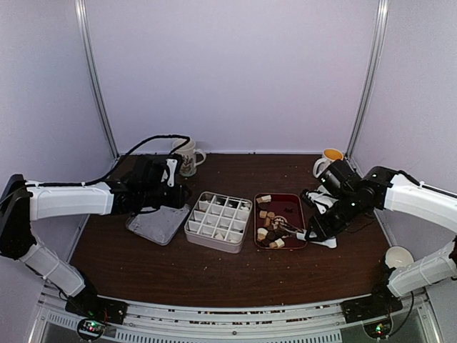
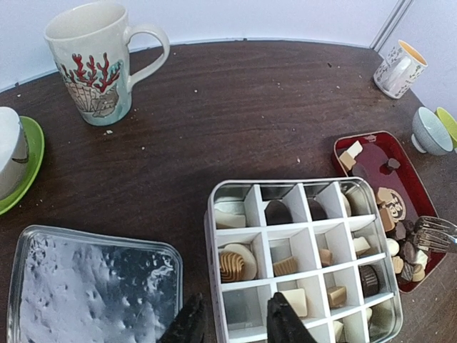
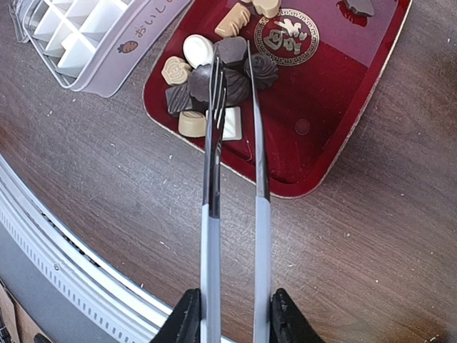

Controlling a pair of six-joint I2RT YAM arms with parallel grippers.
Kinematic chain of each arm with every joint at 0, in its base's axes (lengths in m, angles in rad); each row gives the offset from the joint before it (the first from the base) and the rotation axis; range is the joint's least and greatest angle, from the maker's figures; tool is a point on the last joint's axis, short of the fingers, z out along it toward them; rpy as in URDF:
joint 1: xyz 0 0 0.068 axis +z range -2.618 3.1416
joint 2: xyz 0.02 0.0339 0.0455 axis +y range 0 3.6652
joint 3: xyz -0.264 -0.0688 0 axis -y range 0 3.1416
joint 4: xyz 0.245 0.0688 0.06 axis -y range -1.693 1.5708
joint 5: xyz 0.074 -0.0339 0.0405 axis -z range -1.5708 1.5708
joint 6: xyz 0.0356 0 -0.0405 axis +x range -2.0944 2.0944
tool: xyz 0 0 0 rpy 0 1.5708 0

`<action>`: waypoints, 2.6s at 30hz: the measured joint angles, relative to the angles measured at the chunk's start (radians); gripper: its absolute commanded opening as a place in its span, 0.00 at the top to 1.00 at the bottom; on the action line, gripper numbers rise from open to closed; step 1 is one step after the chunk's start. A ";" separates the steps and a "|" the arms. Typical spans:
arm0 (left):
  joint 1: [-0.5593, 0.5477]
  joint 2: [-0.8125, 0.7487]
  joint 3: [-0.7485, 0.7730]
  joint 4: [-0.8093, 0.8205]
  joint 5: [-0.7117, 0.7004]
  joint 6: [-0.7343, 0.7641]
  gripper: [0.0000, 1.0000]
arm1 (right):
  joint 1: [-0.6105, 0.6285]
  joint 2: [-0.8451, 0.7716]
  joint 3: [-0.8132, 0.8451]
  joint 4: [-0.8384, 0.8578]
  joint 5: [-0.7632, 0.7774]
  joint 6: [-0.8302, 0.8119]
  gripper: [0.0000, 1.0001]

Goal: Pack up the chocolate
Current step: Pick up the fake chocolate from the plate, then place the fake chocolate in the empty pocket of the box.

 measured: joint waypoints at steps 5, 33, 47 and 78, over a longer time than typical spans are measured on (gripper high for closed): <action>0.000 -0.008 -0.006 0.008 -0.002 0.000 0.68 | 0.000 0.002 0.000 0.002 -0.002 0.001 0.67; 0.000 -0.030 -0.023 0.031 -0.012 0.001 0.67 | 0.000 -0.053 -0.002 0.027 -0.020 0.013 0.84; 0.000 -0.031 -0.023 0.030 -0.018 0.000 0.68 | 0.037 -0.080 0.008 0.220 -0.151 0.004 0.84; 0.000 -0.102 -0.064 0.003 -0.064 0.000 0.68 | 0.249 0.299 0.089 0.589 -0.138 0.018 0.75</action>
